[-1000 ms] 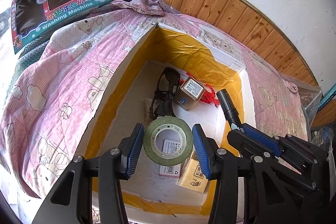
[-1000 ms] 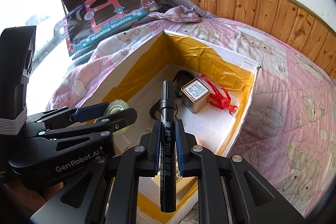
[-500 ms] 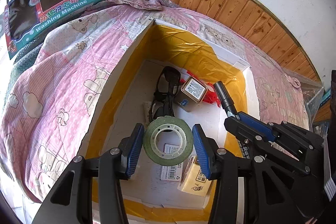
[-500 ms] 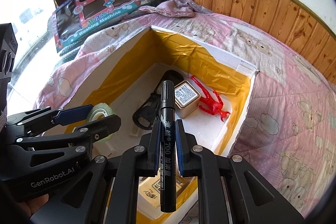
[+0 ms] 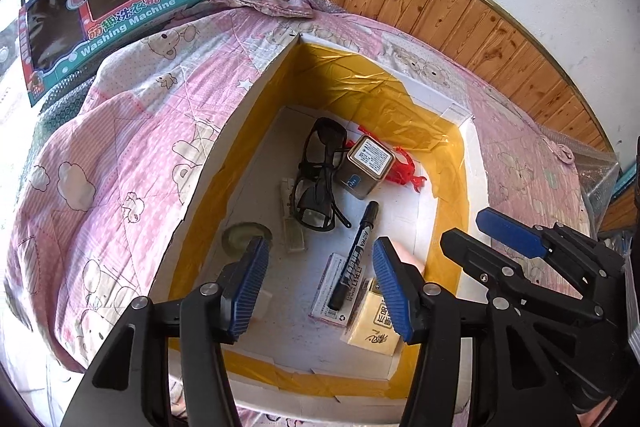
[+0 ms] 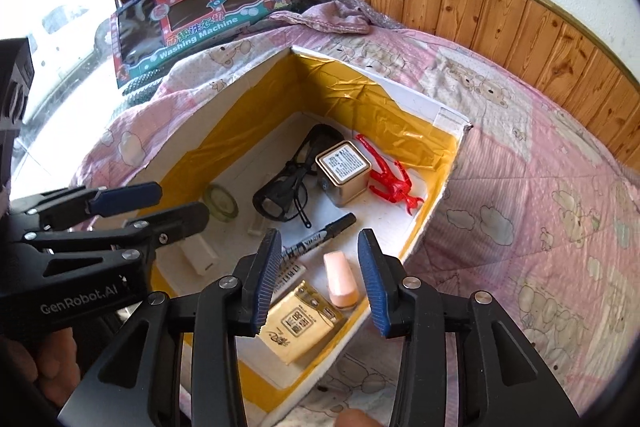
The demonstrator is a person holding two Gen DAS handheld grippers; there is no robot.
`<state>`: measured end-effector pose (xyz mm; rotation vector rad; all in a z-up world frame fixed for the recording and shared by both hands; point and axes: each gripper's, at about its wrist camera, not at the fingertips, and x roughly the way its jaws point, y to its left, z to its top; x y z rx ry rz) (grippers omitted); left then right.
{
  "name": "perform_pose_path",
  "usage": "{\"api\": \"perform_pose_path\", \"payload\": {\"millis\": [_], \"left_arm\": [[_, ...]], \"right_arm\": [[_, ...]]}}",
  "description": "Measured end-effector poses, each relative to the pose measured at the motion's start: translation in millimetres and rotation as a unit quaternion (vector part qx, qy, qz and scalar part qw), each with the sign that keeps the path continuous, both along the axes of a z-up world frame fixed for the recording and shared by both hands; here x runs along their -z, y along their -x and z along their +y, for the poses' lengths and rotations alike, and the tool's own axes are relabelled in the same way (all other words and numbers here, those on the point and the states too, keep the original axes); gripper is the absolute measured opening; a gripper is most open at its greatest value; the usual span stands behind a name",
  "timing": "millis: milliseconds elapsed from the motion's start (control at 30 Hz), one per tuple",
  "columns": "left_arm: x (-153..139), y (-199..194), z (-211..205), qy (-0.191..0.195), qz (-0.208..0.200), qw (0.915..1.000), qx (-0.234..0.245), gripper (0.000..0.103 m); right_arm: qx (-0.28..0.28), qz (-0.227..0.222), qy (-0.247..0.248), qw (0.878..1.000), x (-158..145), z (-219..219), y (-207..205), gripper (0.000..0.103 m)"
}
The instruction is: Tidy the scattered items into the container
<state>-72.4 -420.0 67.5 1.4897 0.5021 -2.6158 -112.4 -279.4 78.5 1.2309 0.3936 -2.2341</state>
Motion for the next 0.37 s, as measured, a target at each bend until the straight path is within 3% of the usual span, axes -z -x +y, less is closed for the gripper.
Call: {"api": "perform_pose_path", "payload": {"millis": [67,367], "left_arm": [[-7.1,-11.1,4.6,0.004,0.01,0.9999,0.0,0.058],[-18.3,-53.4,22.2,-0.002,0.023,0.9997,0.005,0.061]], "right_arm": [[0.007,0.008,-0.024,1.0,-0.6,5.9,-10.9,0.054],[0.001,-0.037,-0.007,0.999,4.9,32.7,-34.2,0.055]]}}
